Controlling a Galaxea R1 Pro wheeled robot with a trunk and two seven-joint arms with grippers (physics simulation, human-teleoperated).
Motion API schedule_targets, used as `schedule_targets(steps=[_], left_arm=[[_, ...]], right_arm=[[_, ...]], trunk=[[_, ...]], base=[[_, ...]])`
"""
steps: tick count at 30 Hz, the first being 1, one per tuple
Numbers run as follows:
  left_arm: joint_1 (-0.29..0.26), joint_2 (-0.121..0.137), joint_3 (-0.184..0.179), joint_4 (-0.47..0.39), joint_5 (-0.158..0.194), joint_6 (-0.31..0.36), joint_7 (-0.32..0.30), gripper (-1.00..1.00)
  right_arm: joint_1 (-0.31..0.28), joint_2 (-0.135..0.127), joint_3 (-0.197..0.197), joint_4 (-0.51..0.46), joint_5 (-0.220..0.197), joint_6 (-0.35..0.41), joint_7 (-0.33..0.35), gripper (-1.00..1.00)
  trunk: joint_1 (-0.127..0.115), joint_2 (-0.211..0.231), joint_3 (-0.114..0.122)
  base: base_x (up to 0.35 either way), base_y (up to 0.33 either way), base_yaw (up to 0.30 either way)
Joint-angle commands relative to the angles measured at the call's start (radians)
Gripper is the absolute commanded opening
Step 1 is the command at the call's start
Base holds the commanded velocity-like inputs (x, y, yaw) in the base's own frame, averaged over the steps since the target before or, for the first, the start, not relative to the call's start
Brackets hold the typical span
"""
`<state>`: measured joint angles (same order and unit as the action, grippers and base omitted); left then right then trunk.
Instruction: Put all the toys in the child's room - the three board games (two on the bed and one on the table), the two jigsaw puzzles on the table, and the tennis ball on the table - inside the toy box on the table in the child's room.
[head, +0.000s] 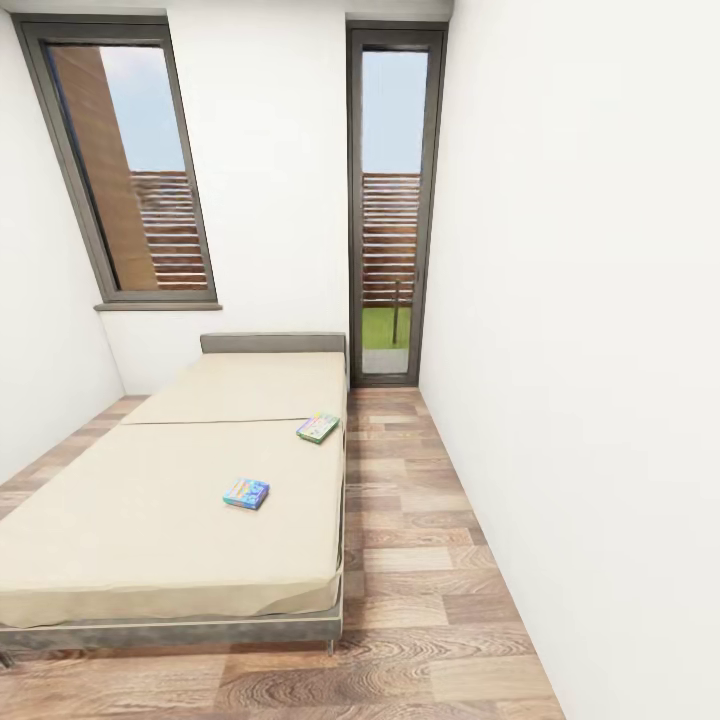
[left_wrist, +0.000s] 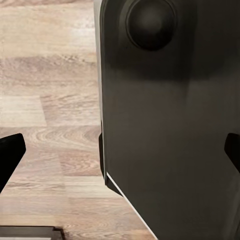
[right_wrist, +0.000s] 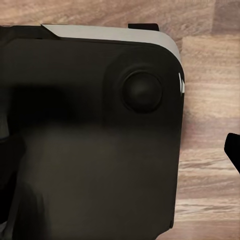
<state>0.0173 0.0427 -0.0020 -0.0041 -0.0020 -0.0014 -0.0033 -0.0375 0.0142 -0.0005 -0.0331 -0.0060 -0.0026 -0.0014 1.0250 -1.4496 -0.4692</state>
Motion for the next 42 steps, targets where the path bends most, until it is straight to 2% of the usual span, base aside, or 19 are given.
schedule_targets(steps=[1, 42], left_arm=[[0.000, 0.000, 0.000, 0.000, 0.000, 0.000, -0.001, 1.00], [0.001, 0.000, 0.000, -0.001, 0.000, 0.000, 0.000, 1.00]], right_arm=[[-0.001, 0.000, 0.000, 0.000, -0.001, 0.000, 0.000, 1.00], [-0.002, -0.001, 0.000, -0.001, -0.001, 0.001, 0.000, 1.00]], trunk=[[0.000, 0.000, -0.001], [0.000, 0.000, -0.001]], base=[[0.000, 0.000, 0.000], [0.000, 0.000, 0.000]])
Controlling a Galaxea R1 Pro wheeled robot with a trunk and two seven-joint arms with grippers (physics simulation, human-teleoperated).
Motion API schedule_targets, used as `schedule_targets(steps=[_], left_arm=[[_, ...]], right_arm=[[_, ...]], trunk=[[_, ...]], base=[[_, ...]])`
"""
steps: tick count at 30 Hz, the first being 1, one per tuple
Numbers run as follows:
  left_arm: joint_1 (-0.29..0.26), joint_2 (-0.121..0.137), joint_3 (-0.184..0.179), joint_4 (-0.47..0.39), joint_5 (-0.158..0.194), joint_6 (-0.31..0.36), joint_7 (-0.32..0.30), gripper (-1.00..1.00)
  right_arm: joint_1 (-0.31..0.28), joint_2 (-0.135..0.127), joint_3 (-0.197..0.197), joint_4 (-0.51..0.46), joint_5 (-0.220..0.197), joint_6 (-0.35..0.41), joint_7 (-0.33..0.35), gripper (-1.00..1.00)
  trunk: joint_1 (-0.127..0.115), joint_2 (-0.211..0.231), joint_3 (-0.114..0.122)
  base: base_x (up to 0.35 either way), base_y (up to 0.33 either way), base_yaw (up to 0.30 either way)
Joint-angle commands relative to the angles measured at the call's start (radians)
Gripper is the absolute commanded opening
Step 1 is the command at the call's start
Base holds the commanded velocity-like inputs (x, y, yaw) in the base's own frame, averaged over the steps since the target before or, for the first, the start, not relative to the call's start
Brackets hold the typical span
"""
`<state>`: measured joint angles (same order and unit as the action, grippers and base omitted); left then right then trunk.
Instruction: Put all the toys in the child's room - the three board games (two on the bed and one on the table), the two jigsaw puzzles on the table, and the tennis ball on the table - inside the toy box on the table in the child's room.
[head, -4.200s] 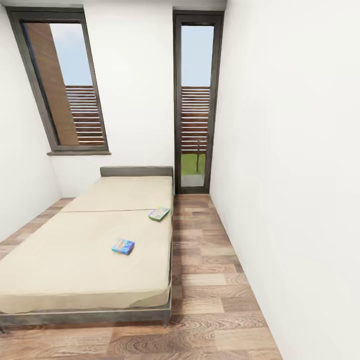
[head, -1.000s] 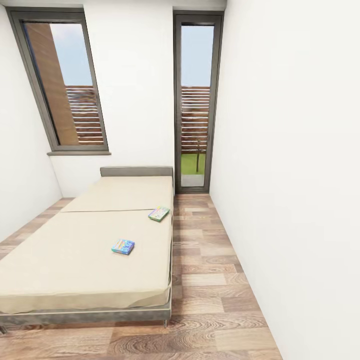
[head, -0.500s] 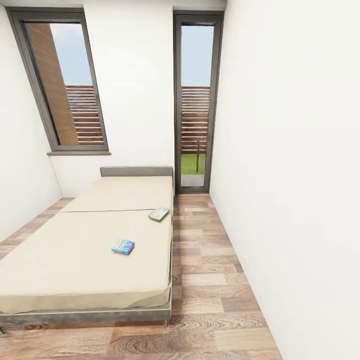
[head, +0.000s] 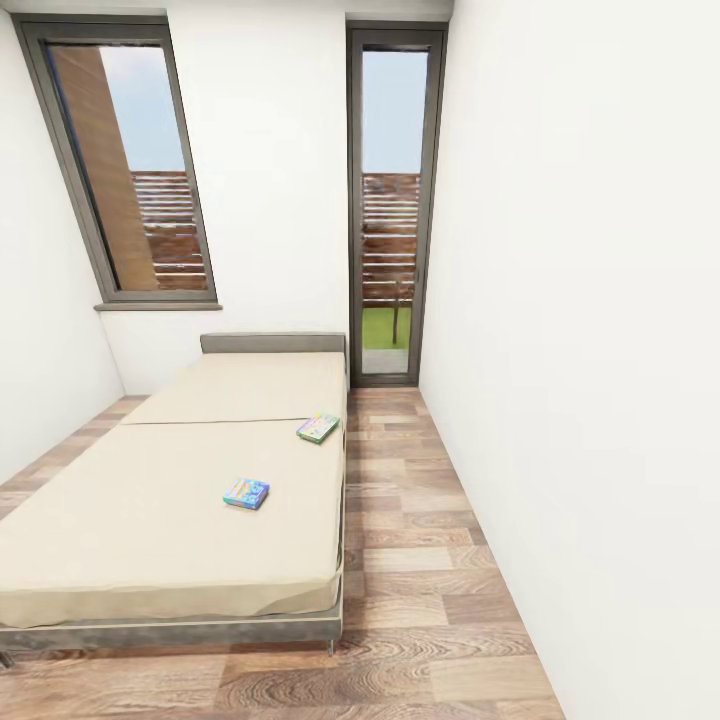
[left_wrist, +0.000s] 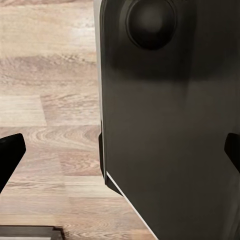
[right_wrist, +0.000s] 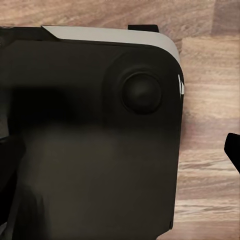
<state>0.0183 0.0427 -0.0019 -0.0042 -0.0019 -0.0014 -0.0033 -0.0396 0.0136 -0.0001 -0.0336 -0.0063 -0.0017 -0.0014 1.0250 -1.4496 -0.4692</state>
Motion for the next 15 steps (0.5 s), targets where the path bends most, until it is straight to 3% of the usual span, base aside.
schedule_targets(steps=[1, 15], left_arm=[[0.000, 0.000, 0.000, 0.000, 0.000, 0.000, 0.000, 1.00], [0.000, 0.000, 0.000, 0.000, 0.000, 0.000, -0.001, 1.00]], right_arm=[[0.000, 0.000, 0.000, 0.000, -0.001, 0.000, 0.000, 1.00], [0.000, 0.004, -0.005, -0.002, -0.004, -0.008, 0.000, 1.00]], trunk=[[0.000, 0.000, -0.001], [0.000, 0.000, -0.001]], base=[[0.000, 0.000, 0.000], [0.000, 0.000, 0.000]])
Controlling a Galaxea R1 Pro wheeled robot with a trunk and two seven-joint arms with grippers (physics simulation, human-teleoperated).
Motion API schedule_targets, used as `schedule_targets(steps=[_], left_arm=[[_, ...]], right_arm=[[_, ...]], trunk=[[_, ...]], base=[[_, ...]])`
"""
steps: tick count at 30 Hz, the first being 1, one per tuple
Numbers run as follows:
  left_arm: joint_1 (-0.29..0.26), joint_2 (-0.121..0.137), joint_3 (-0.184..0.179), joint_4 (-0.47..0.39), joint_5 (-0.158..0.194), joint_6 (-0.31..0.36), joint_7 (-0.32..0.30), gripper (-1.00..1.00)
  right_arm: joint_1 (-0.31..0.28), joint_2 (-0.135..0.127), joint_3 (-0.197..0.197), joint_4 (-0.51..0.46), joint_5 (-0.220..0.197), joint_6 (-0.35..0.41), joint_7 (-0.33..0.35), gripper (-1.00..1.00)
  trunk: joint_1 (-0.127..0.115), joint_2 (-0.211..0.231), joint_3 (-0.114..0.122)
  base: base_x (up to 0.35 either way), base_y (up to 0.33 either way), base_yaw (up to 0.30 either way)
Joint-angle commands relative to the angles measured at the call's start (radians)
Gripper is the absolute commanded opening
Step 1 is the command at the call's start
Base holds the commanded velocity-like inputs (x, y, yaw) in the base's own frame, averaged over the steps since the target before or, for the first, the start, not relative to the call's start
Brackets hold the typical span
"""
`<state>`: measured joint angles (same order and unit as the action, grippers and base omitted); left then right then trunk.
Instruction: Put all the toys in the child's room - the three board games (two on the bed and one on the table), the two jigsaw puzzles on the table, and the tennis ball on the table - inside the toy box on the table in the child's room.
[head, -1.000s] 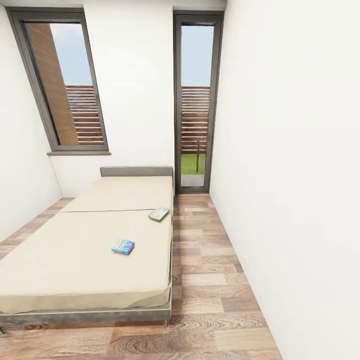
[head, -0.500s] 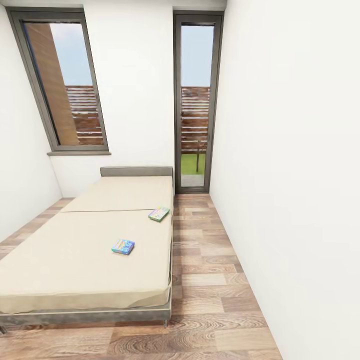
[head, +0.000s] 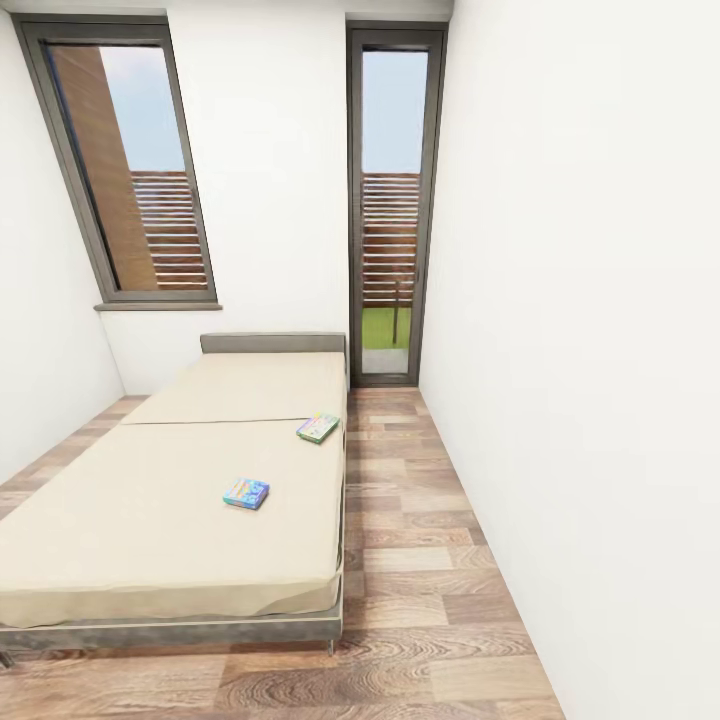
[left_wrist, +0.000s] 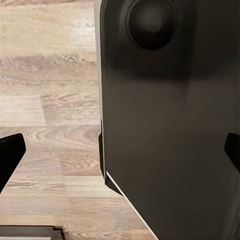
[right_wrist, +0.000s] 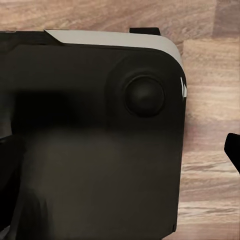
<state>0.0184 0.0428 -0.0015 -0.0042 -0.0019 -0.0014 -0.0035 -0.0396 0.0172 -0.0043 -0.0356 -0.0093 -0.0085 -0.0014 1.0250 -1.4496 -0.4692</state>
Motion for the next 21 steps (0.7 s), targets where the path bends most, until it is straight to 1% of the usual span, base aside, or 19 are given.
schedule_targets(steps=[1, 8, 10, 13, 15, 16, 17, 18, 20, 21], left_arm=[[0.000, 0.000, -0.001, 0.000, 0.000, 0.000, -0.003, 1.00], [-0.007, -0.007, -0.002, -0.007, 0.001, -0.002, -0.001, 1.00], [-0.026, -0.009, 0.000, -0.024, 0.006, -0.002, -0.002, 1.00], [-0.040, -0.010, 0.000, -0.036, 0.008, -0.001, -0.002, 1.00], [-0.071, -0.011, 0.002, -0.056, 0.013, 0.002, -0.006, 1.00], [-0.071, -0.011, 0.002, -0.056, 0.013, 0.002, -0.006, 1.00], [-0.090, -0.011, 0.003, -0.064, 0.017, 0.006, -0.008, 1.00], [-0.090, -0.011, 0.003, -0.064, 0.017, 0.006, -0.008, 1.00], [-0.134, -0.012, 0.009, -0.076, 0.034, 0.018, -0.011, 1.00], [-0.134, -0.012, 0.009, -0.076, 0.034, 0.018, -0.011, 1.00]], right_arm=[[-0.001, 0.002, 0.001, -0.001, 0.001, -0.008, 0.000, 1.00], [-0.005, 0.007, 0.000, -0.007, -0.001, -0.059, 0.000, 1.00], [-0.005, 0.008, 0.000, -0.010, 0.000, -0.083, 0.000, 1.00], [-0.006, 0.007, 0.000, -0.011, -0.001, -0.093, 0.000, 1.00], [-0.006, 0.004, -0.002, -0.015, -0.003, -0.110, -0.001, 1.00], [-0.006, 0.004, -0.002, -0.015, -0.003, -0.110, -0.001, 1.00], [-0.008, 0.004, -0.002, -0.019, -0.004, -0.113, -0.001, 1.00], [-0.008, 0.004, -0.002, -0.019, -0.004, -0.113, -0.001, 1.00], [-0.021, 0.005, -0.002, -0.032, -0.003, -0.115, -0.001, 1.00], [-0.021, 0.005, -0.002, -0.032, -0.003, -0.115, -0.001, 1.00]], trunk=[[0.000, 0.000, -0.001], [0.000, 0.000, -0.001], [0.000, 0.000, -0.001], [0.000, 0.000, -0.001], [0.000, 0.000, -0.001], [0.000, 0.000, -0.001], [0.000, 0.000, -0.001], [0.000, 0.000, -0.001], [0.000, 0.000, -0.001], [0.000, 0.000, -0.001]], base=[[0.000, 0.000, 0.000], [0.000, 0.000, 0.000], [0.000, 0.000, 0.000], [0.000, 0.000, 0.000], [0.000, 0.000, 0.000], [0.000, 0.000, 0.000], [0.000, 0.000, 0.000], [0.000, 0.000, 0.000], [0.000, 0.000, 0.000], [0.000, 0.000, 0.000]])
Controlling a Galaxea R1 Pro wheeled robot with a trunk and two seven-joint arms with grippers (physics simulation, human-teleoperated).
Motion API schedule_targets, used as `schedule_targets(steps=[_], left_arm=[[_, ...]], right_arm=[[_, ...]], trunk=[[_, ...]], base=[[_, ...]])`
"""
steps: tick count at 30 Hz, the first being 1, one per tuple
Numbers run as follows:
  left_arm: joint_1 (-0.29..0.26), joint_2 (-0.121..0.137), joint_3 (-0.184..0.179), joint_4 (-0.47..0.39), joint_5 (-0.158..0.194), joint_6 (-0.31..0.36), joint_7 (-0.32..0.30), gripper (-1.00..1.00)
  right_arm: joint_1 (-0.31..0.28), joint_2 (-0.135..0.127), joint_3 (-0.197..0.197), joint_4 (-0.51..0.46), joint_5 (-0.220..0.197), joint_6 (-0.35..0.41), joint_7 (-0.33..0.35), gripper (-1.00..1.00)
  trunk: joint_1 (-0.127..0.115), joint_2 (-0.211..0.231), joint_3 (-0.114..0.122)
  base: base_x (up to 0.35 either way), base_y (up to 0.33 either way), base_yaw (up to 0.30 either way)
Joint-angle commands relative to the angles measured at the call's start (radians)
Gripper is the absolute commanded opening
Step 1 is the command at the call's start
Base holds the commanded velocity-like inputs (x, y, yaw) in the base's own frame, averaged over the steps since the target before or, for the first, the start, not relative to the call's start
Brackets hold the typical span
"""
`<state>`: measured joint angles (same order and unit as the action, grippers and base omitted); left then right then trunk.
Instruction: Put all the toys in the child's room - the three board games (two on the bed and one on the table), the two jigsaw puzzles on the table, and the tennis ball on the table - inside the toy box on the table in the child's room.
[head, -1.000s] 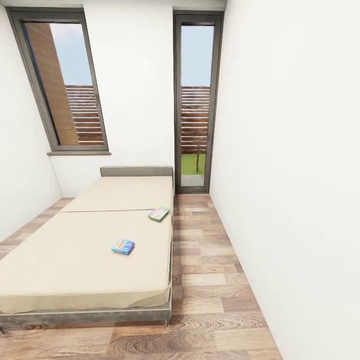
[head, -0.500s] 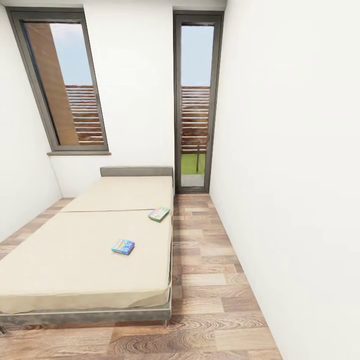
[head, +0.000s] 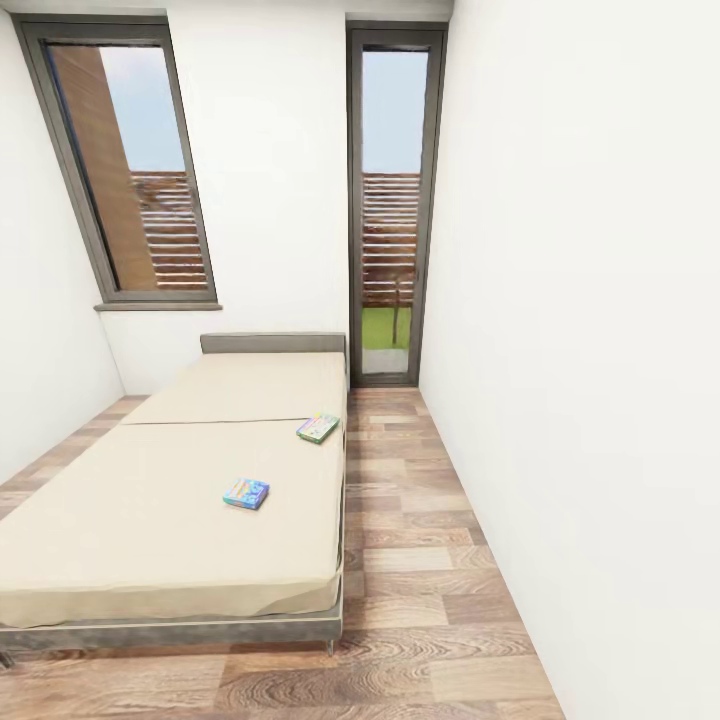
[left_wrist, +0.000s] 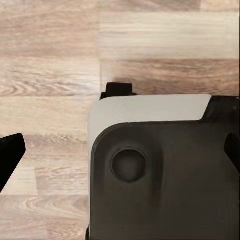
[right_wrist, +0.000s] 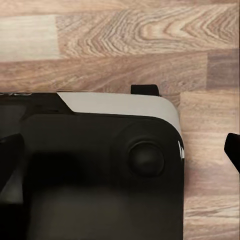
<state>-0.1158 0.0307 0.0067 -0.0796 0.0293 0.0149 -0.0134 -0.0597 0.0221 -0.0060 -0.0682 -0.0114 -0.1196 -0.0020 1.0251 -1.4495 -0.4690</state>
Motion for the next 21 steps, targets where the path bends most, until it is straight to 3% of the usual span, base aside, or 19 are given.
schedule_targets(steps=[1, 5, 8, 10, 13, 15, 18, 21], left_arm=[[-0.025, 0.000, 0.003, -0.005, 0.015, 0.011, -0.002, 1.00], [-0.092, -0.001, 0.009, -0.013, 0.057, 0.049, -0.004, 1.00], [-0.112, -0.001, 0.010, -0.016, 0.070, 0.060, -0.005, 1.00], [-0.150, -0.002, 0.012, -0.019, 0.093, 0.079, -0.005, 1.00], [-0.169, -0.002, 0.013, -0.020, 0.103, 0.087, -0.006, 1.00], [-0.203, -0.002, 0.014, -0.022, 0.116, 0.097, -0.007, 1.00], [-0.234, -0.002, 0.015, -0.023, 0.125, 0.104, -0.008, 1.00], [-0.249, -0.003, 0.016, -0.023, 0.128, 0.106, -0.009, 1.00]], right_arm=[[-0.013, 0.001, -0.001, -0.007, 0.001, 0.000, 0.000, 1.00], [-0.072, 0.003, 0.001, -0.023, 0.004, 0.051, 0.000, 1.00], [-0.096, 0.004, 0.001, -0.026, 0.005, 0.086, 0.000, 1.00], [-0.147, 0.005, 0.002, -0.032, 0.007, 0.177, 0.000, 1.00], [-0.172, 0.006, 0.002, -0.035, 0.007, 0.225, 0.000, 1.00], [-0.219, 0.006, 0.003, -0.041, 0.007, 0.316, 0.000, 1.00], [-0.267, 0.009, 0.003, -0.051, 0.006, 0.379, 0.000, 1.00], [-0.291, 0.011, 0.003, -0.057, 0.005, 0.403, 0.000, 1.00]], trunk=[[0.000, -0.001, -0.001], [0.000, -0.001, -0.001], [0.000, -0.001, -0.001], [0.000, -0.001, -0.001], [0.000, -0.001, -0.001], [0.000, -0.001, -0.001], [0.000, -0.001, -0.001], [0.000, -0.001, -0.001]], base=[[0.000, 0.000, 0.000], [0.000, 0.000, 0.000], [0.000, 0.000, 0.000], [0.000, 0.000, 0.000], [0.000, 0.000, 0.000], [0.000, 0.000, 0.000], [0.000, 0.000, 0.000], [0.000, 0.000, 0.000]])
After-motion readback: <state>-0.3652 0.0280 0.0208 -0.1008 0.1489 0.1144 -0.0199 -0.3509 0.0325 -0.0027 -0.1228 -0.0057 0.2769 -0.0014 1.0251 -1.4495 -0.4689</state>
